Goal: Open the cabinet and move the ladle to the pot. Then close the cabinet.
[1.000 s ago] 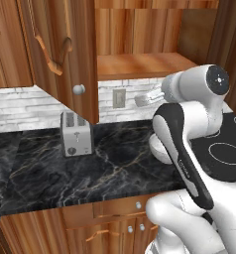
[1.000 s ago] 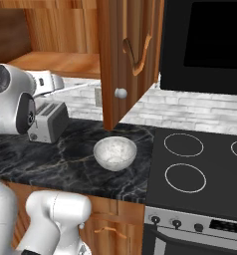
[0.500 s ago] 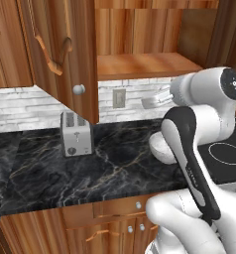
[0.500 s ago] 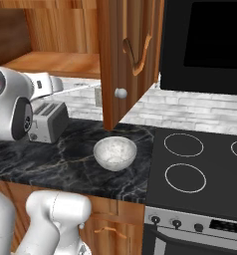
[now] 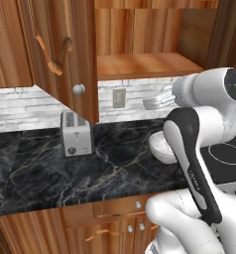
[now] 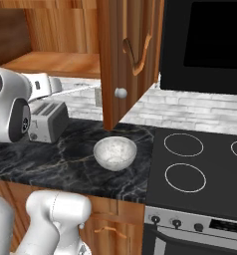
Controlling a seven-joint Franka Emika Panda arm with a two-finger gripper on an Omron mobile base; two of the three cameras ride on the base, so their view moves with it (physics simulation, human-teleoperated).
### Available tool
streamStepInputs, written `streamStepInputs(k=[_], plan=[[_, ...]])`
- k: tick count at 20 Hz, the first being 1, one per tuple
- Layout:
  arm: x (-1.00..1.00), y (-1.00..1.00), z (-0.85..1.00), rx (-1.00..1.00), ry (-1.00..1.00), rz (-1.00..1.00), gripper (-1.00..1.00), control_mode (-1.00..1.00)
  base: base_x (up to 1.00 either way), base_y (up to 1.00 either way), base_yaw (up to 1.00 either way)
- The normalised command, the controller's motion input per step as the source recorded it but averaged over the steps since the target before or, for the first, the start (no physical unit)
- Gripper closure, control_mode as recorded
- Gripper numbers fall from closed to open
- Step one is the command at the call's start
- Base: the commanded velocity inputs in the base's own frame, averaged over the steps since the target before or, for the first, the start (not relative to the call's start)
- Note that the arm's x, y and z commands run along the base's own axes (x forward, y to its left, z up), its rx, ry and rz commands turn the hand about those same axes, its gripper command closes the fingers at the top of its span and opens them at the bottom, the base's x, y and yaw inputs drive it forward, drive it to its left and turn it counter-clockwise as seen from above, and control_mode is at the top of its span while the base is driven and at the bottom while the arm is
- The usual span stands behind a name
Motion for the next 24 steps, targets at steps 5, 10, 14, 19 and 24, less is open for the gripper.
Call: streamStepInputs(k=[5,10,14,19,24], plan=[[0.00,0.00,0.00,0.00,0.00,0.00,1.00,1.00,-0.53,-0.11,0.00],[0.00,0.00,0.00,0.00,0.00,0.00,1.00,1.00,-0.68,-0.06,0.00],[0.00,0.00,0.00,0.00,0.00,0.00,1.00,1.00,-0.61,-0.06,0.00],[0.00,0.00,0.00,0.00,0.00,0.00,1.00,1.00,-0.67,-0.10,-0.04],[0.00,0.00,0.00,0.00,0.00,0.00,1.00,1.00,-0.67,-0.17,-0.09]])
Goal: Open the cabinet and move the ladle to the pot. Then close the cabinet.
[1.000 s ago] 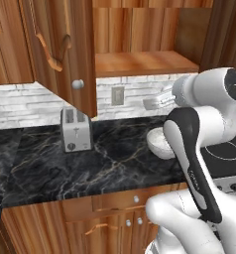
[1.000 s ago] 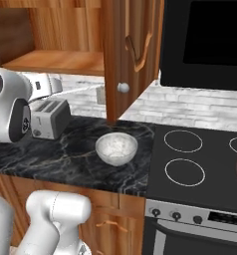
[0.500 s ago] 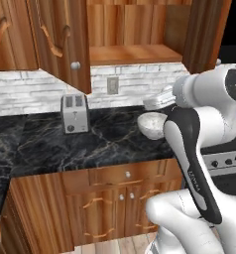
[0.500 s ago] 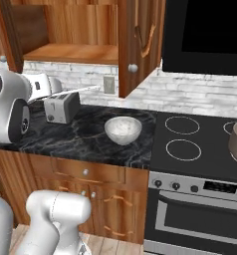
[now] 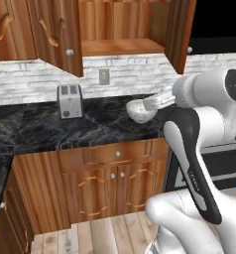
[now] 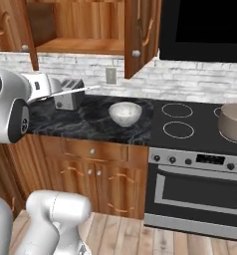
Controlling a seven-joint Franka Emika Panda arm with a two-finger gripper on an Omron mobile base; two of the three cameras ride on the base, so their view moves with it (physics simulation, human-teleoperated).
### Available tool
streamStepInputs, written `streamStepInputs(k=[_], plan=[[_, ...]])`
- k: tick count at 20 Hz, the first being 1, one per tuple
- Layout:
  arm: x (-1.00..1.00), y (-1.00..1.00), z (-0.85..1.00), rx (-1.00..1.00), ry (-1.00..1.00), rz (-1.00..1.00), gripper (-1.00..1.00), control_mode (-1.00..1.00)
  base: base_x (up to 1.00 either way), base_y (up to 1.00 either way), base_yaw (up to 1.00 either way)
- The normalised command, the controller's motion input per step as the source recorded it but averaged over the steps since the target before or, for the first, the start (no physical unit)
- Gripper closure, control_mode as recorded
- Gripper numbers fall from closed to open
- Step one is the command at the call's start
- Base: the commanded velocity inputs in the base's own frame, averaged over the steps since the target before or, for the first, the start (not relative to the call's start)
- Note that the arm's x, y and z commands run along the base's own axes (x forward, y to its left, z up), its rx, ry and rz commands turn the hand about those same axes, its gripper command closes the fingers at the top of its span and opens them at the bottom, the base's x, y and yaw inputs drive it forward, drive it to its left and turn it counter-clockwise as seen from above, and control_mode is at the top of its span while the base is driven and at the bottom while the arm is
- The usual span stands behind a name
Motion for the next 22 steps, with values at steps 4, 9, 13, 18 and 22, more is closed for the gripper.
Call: streamStepInputs(k=[4,9,13,18,22], plan=[[0.00,0.00,0.00,0.00,0.00,0.00,1.00,1.00,-0.49,-0.13,-0.17],[0.00,0.00,0.00,0.00,0.00,0.00,1.00,1.00,-0.44,-0.50,-0.24],[0.00,0.00,0.00,0.00,0.00,0.00,1.00,1.00,-0.01,-0.70,-0.20],[0.00,0.00,0.00,0.00,0.00,0.00,1.00,1.00,0.09,-0.67,-0.17],[0.00,0.00,0.00,0.00,0.00,0.00,1.00,1.00,0.24,-0.52,-0.13]])
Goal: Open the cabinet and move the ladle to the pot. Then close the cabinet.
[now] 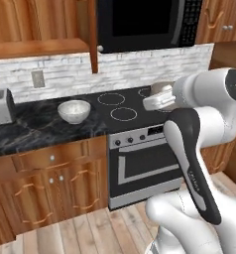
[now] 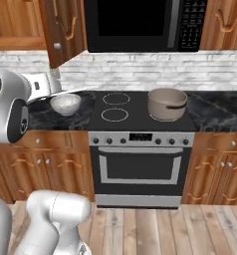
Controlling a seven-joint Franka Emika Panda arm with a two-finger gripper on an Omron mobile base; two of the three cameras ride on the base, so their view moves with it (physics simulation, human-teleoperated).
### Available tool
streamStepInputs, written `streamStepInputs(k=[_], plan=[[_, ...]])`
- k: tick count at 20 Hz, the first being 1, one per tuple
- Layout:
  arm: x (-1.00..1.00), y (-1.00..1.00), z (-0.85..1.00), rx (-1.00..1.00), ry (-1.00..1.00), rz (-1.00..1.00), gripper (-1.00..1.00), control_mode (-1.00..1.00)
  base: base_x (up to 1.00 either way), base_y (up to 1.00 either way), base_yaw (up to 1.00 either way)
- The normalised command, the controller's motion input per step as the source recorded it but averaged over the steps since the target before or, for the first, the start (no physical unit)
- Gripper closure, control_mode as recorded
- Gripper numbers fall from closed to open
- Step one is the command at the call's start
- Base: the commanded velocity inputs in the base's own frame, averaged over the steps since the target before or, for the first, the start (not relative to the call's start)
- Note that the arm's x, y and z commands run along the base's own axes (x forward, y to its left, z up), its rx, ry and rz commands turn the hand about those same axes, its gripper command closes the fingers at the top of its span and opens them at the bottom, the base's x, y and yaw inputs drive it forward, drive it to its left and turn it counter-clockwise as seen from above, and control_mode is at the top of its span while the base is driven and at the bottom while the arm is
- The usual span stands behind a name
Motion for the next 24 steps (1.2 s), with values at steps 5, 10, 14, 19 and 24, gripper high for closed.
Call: streamStepInputs(k=[5,10,14,19,24], plan=[[0.00,0.00,0.00,0.00,0.00,0.00,1.00,1.00,0.54,-0.38,-0.09],[0.00,0.00,0.00,0.00,0.00,0.00,1.00,1.00,0.69,-0.28,-0.07],[0.00,0.00,0.00,0.00,0.00,0.00,1.00,1.00,0.70,-0.28,-0.06],[0.00,0.00,0.00,0.00,0.00,0.00,1.00,1.00,0.66,-0.25,-0.06],[0.00,0.00,0.00,0.00,0.00,0.00,1.00,1.00,0.54,-0.27,-0.05]])
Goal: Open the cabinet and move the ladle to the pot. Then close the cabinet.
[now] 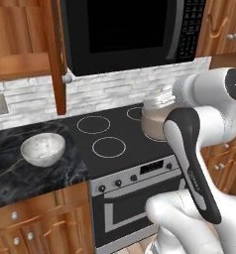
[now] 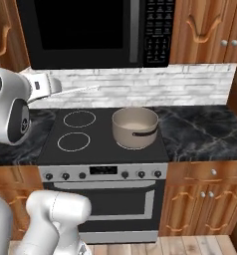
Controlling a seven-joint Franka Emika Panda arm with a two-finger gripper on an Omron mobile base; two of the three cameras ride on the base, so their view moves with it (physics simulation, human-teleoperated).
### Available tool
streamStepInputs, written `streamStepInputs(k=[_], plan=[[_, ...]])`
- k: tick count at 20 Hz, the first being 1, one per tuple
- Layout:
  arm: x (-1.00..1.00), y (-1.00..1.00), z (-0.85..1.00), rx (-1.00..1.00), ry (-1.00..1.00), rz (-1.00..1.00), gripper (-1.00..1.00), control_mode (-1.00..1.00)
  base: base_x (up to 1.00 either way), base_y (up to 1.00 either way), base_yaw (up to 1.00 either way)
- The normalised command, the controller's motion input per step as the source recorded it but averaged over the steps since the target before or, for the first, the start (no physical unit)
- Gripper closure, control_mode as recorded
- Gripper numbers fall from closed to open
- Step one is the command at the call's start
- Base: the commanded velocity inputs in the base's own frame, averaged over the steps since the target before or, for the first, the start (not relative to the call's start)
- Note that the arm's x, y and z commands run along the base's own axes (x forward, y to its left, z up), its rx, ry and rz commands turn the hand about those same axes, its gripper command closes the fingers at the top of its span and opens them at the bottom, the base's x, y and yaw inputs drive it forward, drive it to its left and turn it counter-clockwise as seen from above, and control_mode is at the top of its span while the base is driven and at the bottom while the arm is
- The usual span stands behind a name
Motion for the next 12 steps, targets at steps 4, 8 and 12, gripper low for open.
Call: streamStepInputs(k=[4,8,12], plan=[[0.00,0.00,0.00,0.00,0.00,0.00,1.00,1.00,0.47,-0.34,-0.05],[0.00,0.00,0.00,0.00,0.00,0.00,1.00,1.00,0.43,-0.40,-0.04],[0.00,0.00,0.00,0.00,0.00,0.00,1.00,1.00,0.42,-0.43,-0.03]])
